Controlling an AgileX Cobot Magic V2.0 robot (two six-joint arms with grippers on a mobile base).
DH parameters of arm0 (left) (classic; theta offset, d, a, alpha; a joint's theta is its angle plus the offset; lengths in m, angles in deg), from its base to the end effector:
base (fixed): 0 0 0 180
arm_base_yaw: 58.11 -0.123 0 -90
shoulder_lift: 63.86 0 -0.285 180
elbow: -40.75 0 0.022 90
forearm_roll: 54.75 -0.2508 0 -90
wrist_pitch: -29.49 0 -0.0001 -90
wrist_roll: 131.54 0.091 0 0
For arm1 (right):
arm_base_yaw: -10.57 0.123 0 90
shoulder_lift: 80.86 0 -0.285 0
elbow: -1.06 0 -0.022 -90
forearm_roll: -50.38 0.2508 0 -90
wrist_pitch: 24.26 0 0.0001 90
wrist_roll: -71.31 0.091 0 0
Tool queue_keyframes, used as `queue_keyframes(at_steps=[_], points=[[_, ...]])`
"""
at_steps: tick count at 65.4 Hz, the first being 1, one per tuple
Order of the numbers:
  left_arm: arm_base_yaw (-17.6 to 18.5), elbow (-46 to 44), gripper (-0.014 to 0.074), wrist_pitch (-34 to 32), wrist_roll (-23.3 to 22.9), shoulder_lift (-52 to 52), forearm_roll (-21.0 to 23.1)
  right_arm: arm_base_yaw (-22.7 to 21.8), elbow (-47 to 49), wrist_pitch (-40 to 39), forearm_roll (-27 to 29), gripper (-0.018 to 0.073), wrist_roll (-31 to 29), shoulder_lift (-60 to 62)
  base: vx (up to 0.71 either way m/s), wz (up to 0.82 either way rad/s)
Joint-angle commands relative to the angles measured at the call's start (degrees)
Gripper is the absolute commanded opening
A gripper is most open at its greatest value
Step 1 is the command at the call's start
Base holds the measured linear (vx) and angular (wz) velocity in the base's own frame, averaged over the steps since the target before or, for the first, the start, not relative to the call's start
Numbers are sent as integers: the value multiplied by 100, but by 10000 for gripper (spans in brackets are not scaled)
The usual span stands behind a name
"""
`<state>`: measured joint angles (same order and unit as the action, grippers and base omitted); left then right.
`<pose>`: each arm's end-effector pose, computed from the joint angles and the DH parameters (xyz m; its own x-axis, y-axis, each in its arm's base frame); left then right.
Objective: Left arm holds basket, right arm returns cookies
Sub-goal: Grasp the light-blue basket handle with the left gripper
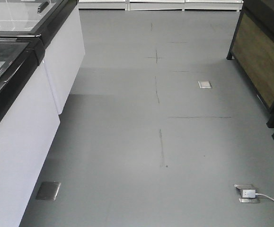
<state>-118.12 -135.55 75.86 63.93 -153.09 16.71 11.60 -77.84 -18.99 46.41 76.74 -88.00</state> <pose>0.2088 0.2367 0.3930 0.1125 -0.8967 -0.4281 -0.3420 0.3695 -0.8640 0.0569 0.0004 0.1955 -0.0229 0.0254 -0.9994 -0.0110 0.9996 0.0256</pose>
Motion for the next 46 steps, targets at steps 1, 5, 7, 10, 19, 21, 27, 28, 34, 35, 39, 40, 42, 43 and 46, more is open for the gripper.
queue_keyframes(at_steps=[1, 5, 7, 10, 19, 21, 27, 28, 34, 35, 39, 40, 42, 43, 46], points=[[15, -167, 445, 173, 53, -137, 743, -11, 4, -440, -60, -9, -11, 57, 0, 0], [15, -167, 446, 381, 83, -307, 815, -11, 4, -440, -60, -9, -11, 57, 0, 0], [15, -167, 447, 427, 83, -372, 841, -11, 4, -440, -60, -9, -11, 57, 0, 0], [15, -167, 447, 452, 83, -457, 875, -11, 4, -440, -60, -9, -11, 57, 0, 0], [15, -167, 448, 438, 403, -646, 1285, -11, 4, -440, -60, -9, -11, 57, 0, 0], [21, -167, 448, 464, 517, -691, 1419, -11, 4, -440, -60, -9, -11, 57, 0, 0], [78, -167, 448, 535, 791, -821, 1830, -11, 4, -435, -60, -9, -11, 57, 0, 0], [77, -167, 448, 543, 832, -843, 1874, -11, 4, -435, -60, -9, -11, 57, 0, 0], [164, -167, 448, 526, 894, -962, 1977, -11, 4, -435, -60, -9, -11, 57, 0, 0], [186, -167, 448, 517, 901, -980, 2025, -11, 4, -435, -60, -9, -11, 57, 0, 0], [277, -252, 448, 511, 995, -1088, 2207, -11, 4, -435, -60, -9, -11, 57, 0, 0], [300, -281, 448, 521, 1023, -1120, 2263, -11, 4, -435, -60, -9, -11, 57, 0, 0], [359, -372, 448, 558, 1097, -1197, 2392, -11, 4, -435, -60, -9, -11, 57, 0, 0], [386, -413, 448, 581, 1126, -1227, 2464, -11, 4, -435, -60, -9, -11, 57, 0, 0], [472, -543, 448, 609, 1221, -1316, 2539, -11, 4, -435, -60, -9, -11, 57, 0, 0]])
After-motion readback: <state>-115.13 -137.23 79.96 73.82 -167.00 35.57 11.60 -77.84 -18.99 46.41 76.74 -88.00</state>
